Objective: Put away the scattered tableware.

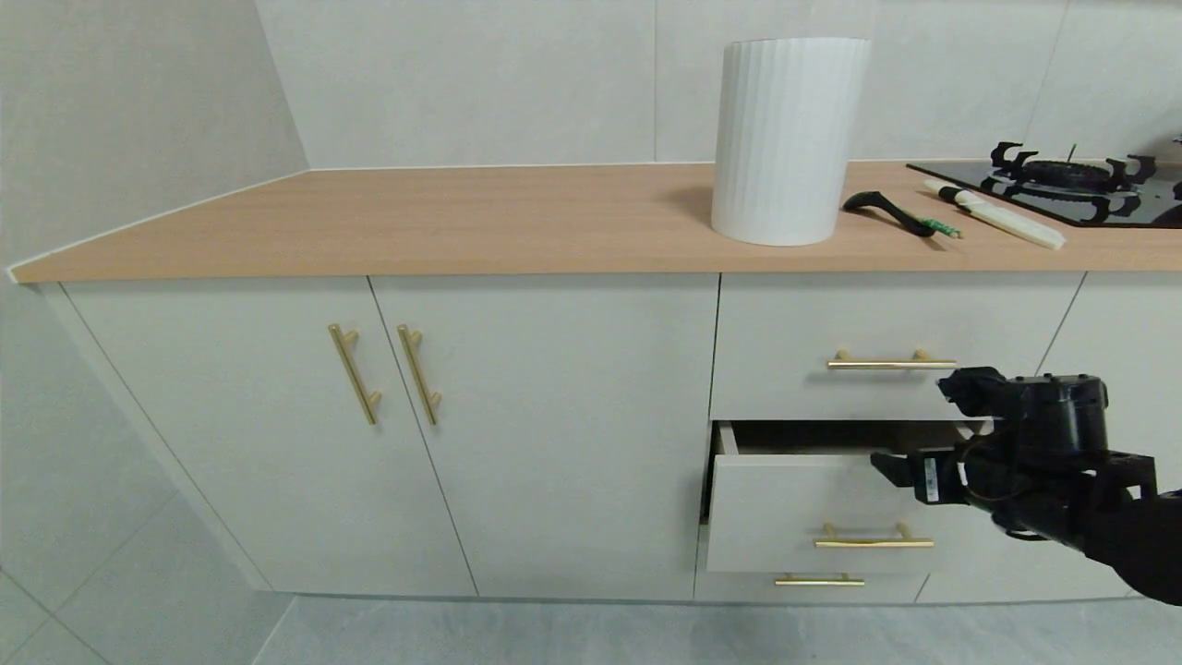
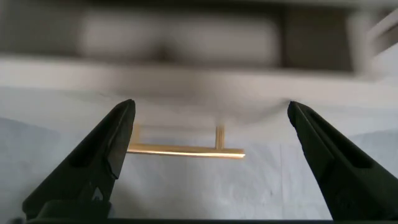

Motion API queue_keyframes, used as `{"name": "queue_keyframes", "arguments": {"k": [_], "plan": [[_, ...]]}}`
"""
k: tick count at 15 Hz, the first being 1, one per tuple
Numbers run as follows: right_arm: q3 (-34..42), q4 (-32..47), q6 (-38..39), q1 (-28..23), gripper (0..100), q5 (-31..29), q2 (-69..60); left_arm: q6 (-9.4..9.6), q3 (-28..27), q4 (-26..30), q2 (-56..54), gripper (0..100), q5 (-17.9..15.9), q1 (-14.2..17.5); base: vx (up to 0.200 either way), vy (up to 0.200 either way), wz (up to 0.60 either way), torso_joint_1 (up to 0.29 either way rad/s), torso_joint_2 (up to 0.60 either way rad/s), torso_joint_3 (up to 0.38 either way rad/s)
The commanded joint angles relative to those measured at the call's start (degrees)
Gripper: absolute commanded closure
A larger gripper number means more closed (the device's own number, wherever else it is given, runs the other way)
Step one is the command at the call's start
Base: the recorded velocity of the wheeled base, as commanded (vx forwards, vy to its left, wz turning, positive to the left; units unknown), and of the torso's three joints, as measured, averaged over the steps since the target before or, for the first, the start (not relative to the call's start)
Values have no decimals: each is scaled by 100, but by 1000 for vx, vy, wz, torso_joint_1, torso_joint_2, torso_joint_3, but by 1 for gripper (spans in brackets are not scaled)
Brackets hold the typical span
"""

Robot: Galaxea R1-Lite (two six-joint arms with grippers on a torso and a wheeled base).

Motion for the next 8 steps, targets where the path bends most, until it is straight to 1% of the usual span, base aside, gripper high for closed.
{"name": "queue_keyframes", "arguments": {"k": [1, 2, 4, 5, 6, 7, 8], "plan": [[-10, 44, 68, 171, 0, 16, -716, -4, 0, 1, 2, 0, -2, 4, 0, 0, 0, 0, 0, 0], [-27, 0, 182, 215, 0, 16, -575, -4, 0, 1, 2, 0, 7, 4, 0, 0, 0, 0, 0, 0], [-63, -449, 288, 250, 0, -1, -22, -4, 0, 1, 2, 0, 7, 4, 0, 0, 0, 0, 0, 0], [-54, -879, 288, 250, 0, -36, 356, -4, 0, 1, 2, 0, -2, 4, 0, 0, 0, 0, 0, 0], [-45, -1108, 288, 250, 0, -80, 550, -4, 0, 1, 2, 0, -2, 4, 0, 0, 0, 0, 0, 0], [-45, -1609, 270, 250, 0, -221, 1042, -4, 0, 1, 2, 0, -2, 4, 0, 0, 0, 0, 0, 0], [-54, -1820, 270, 250, 0, -221, 1218, -4, 0, 1, 2, 0, -2, 4, 0, 0, 0, 0, 0, 0]]}}
